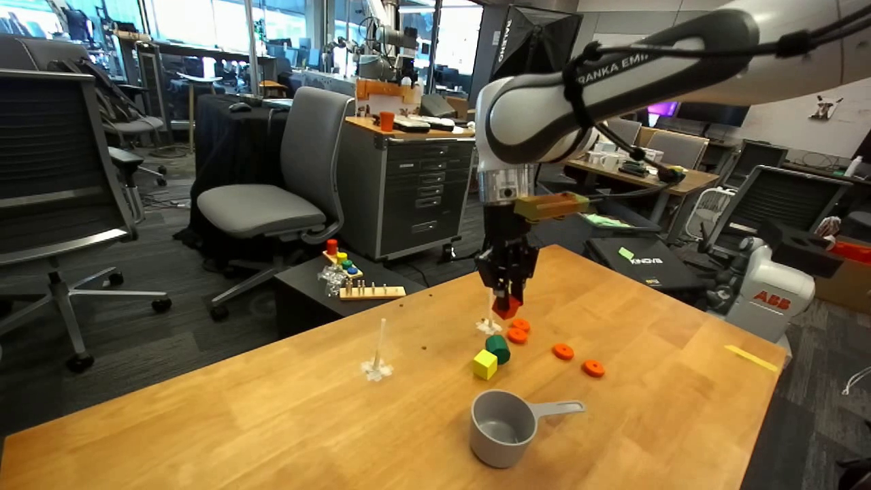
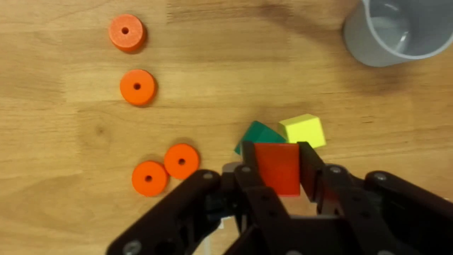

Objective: Put the orange, green and yellow blocks in the gray pot respectively

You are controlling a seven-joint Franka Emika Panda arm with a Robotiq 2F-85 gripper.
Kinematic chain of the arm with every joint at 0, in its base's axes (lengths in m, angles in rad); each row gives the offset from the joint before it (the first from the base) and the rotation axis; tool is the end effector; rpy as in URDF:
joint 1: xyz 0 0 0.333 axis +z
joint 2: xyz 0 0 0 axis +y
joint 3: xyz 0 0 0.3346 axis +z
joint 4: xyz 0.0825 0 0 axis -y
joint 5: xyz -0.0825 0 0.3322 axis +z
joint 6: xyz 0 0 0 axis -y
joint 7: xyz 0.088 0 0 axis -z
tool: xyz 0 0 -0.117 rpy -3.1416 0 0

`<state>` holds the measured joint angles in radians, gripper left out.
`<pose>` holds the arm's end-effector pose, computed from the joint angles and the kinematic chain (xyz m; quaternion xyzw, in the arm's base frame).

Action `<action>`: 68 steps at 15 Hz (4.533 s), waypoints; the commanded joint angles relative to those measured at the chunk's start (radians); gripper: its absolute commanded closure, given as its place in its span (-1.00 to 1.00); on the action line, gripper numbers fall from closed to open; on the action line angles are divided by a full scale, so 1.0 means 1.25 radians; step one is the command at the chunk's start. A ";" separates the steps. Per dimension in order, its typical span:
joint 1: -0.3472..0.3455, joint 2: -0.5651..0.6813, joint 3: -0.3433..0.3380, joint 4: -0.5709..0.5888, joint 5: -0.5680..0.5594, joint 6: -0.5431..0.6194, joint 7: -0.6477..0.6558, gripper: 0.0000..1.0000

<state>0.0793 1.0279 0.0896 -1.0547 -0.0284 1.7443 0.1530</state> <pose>0.6972 0.0950 0.2063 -0.9856 0.0023 0.1689 0.0010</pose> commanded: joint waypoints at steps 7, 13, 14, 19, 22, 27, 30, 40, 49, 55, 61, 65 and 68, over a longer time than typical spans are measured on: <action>0.007 -0.119 0.059 -0.129 0.169 -0.020 -0.041 0.83; 0.021 -0.097 0.066 -0.197 0.227 -0.037 -0.042 0.83; 0.025 -0.097 0.065 -0.206 0.231 -0.039 -0.039 0.83; 0.030 -0.101 0.062 -0.229 0.237 -0.059 -0.047 -0.20; 0.030 -0.105 0.053 -0.236 0.230 -0.064 -0.042 -0.64; 0.051 -0.127 -0.008 -0.227 0.121 -0.058 -0.035 -1.00; 0.056 -0.123 -0.038 -0.197 0.037 -0.082 -0.041 -1.00; 0.061 -0.044 -0.054 -0.082 -0.085 -0.061 -0.030 -1.00; 0.067 -0.045 -0.040 -0.102 -0.032 0.060 -0.032 -1.00; 0.066 0.003 -0.039 -0.065 -0.025 0.090 -0.029 -1.00; 0.073 0.059 -0.045 -0.015 -0.024 0.086 -0.012 -1.00; 0.061 0.070 -0.044 -0.002 -0.013 0.085 -0.001 -1.00; 0.056 0.066 -0.046 -0.009 0.002 0.103 0.027 -1.00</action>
<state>0.1525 1.0988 0.0391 -1.0974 -0.0580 1.8617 0.1478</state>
